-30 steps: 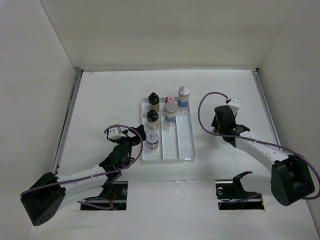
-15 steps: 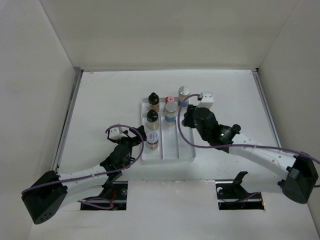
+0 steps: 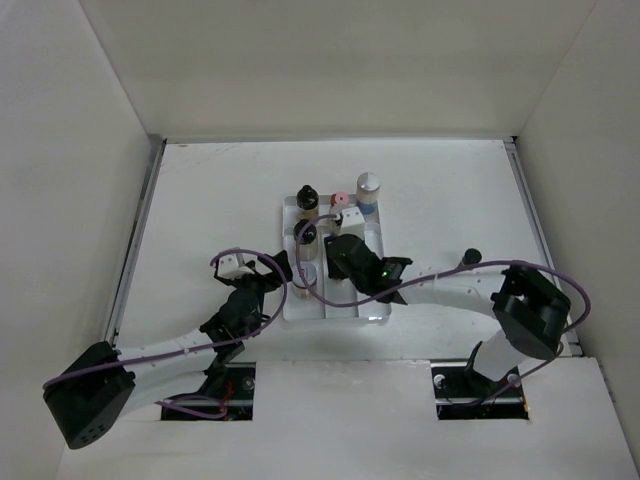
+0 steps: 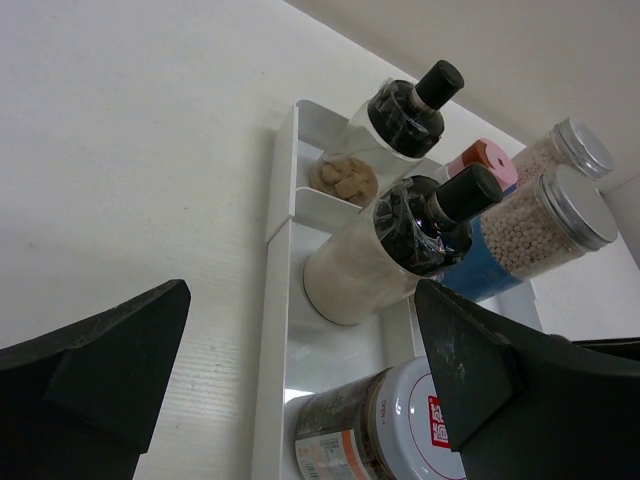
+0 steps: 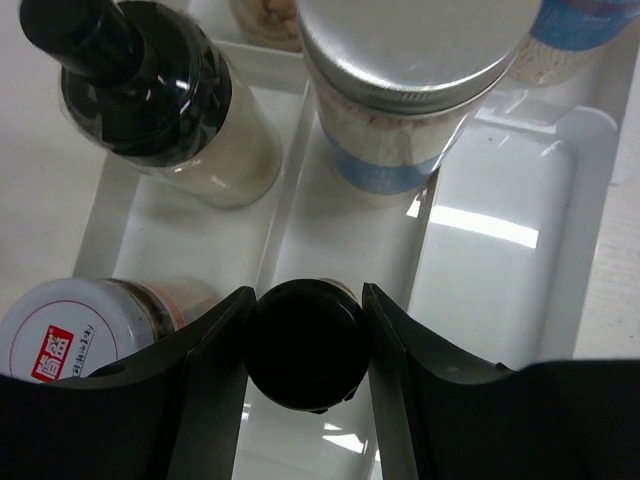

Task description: Organize the condiment bottles

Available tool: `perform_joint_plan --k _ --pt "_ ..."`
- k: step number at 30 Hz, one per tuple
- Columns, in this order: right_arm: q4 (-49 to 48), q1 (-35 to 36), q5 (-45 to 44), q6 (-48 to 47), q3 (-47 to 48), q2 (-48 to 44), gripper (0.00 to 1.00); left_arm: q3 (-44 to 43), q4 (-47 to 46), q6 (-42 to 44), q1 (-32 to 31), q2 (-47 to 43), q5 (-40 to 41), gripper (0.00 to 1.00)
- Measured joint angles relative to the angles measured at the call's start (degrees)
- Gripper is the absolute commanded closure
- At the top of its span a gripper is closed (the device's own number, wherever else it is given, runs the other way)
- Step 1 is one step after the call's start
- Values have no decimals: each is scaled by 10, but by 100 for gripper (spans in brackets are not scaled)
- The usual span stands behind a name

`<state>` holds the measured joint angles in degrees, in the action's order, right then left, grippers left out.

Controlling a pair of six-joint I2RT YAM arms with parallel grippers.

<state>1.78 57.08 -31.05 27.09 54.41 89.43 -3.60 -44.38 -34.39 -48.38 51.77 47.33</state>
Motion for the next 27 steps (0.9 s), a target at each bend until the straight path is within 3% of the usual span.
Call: perform_joint_plan --k 2,6,8,12,17,22,27 --pt "-1 8 -5 6 0 14 50 0 0 0 0 0 0 1" --pt "-10 25 -18 24 -1 22 15 0 0 0 3 0 0 1" --pt "-9 30 -22 27 -2 21 6 0 0 0 4 1 0 1" --pt "-2 30 -32 28 -25 -29 2 0 0 0 8 4 0 1" --pt "6 6 -61 36 -91 -209 0 0 0 0 9 17 0 1" --pt "60 -148 -134 70 -157 -376 0 0 0 0 9 19 0 1" --pt "151 -299 -176 89 -168 -388 0 0 0 0 9 19 0 1"
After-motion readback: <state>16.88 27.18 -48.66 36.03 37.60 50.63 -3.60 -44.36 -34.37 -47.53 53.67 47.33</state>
